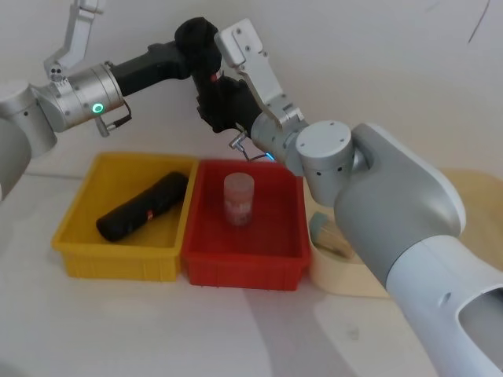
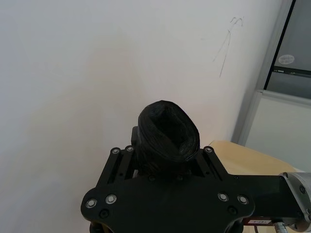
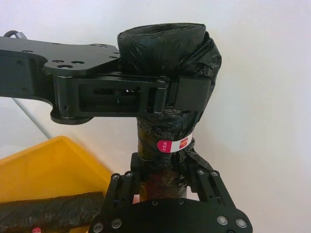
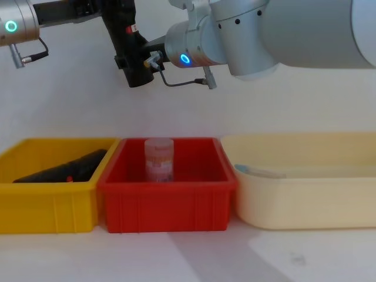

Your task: Pick up the garbage bag with the one hand and transfer it to the other hand.

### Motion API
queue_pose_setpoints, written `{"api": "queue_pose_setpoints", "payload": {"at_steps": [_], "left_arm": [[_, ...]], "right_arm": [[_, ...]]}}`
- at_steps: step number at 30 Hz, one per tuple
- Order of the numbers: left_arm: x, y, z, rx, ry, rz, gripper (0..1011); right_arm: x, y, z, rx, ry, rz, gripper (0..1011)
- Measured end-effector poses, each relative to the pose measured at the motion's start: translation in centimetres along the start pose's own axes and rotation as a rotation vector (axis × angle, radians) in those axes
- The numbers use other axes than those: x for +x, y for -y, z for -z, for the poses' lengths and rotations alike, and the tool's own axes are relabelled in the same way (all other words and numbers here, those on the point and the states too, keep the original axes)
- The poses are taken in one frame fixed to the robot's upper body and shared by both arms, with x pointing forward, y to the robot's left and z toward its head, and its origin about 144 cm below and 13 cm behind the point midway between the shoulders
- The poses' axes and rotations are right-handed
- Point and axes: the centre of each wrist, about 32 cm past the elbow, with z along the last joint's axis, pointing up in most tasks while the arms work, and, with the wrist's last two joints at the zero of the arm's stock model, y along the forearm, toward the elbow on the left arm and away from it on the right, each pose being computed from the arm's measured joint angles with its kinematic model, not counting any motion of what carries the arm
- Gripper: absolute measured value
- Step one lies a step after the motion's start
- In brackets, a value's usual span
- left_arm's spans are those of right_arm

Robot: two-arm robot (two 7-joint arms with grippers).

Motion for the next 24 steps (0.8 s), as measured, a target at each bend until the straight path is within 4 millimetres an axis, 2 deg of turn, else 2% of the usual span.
{"api": "queue_pose_setpoints", "payload": {"at_steps": [24], "left_arm": [[0.00,0.01,0.00,0.000,0.000,0.000,424]], "right_arm": [[0.00,0.00,0.00,0.000,0.000,0.000,536]]}}
